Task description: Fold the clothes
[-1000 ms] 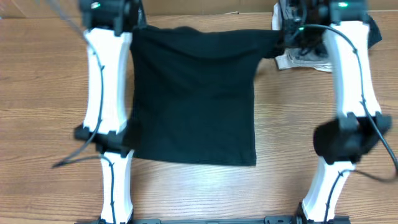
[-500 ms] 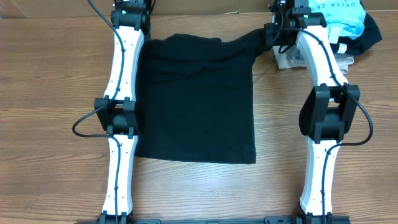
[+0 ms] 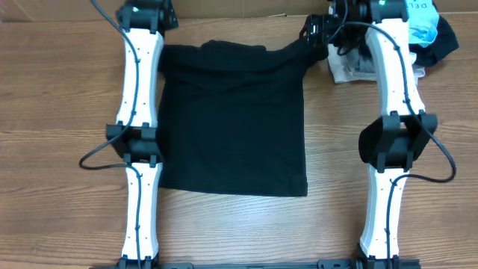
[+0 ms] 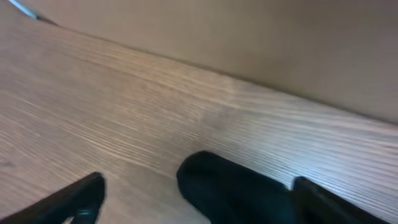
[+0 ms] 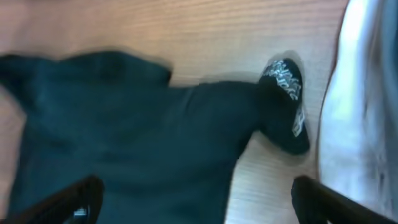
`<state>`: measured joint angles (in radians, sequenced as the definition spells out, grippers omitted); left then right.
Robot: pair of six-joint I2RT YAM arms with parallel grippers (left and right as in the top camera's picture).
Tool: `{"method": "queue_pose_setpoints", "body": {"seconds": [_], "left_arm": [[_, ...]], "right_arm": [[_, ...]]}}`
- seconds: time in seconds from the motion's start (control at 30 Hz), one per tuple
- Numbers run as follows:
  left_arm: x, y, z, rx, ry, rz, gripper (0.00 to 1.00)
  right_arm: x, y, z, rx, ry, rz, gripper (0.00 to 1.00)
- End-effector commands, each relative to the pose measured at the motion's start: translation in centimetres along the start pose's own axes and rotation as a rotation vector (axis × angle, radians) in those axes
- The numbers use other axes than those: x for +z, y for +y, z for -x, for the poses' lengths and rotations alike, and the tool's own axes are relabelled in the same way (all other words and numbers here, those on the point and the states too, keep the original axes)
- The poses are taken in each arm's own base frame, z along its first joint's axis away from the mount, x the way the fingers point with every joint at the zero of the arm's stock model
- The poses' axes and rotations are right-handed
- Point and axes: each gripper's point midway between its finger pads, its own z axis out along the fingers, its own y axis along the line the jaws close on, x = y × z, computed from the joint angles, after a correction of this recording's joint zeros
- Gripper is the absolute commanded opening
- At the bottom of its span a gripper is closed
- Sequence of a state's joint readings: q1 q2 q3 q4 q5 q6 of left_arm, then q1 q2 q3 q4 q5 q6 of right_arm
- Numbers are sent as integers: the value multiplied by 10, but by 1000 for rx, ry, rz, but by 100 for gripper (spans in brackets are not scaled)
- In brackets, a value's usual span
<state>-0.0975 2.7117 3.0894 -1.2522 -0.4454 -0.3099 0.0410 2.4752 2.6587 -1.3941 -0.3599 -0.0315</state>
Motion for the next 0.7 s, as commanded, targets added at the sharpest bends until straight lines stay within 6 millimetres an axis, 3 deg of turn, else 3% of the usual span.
{"method": "queue_pose_setpoints", "body": {"seconds": [0.0,0.07,0.23,0.43,0.5,0.67], "left_arm": [[-116,9,65,-75,-156,-208,100],[-150,3,68,-72,-154,-321,100],[-209,-3,57,-46,-102,-507,100],[-224,13,14,-17,64,-486,100],[-226,17,2,-8,112,-474,100],[-250,9,2,31,101,-584,100]], "right_arm": [[-64,47,-4,-45,-35,38,100],[-75,58,-31,-24,55,41,100],[-72,93,-43,0,93,95,100],[-65,132,-61,-27,133,83,100],[-73,138,-67,-38,121,24,100],[-115,142,-90,-48,90,-78,100]]}}
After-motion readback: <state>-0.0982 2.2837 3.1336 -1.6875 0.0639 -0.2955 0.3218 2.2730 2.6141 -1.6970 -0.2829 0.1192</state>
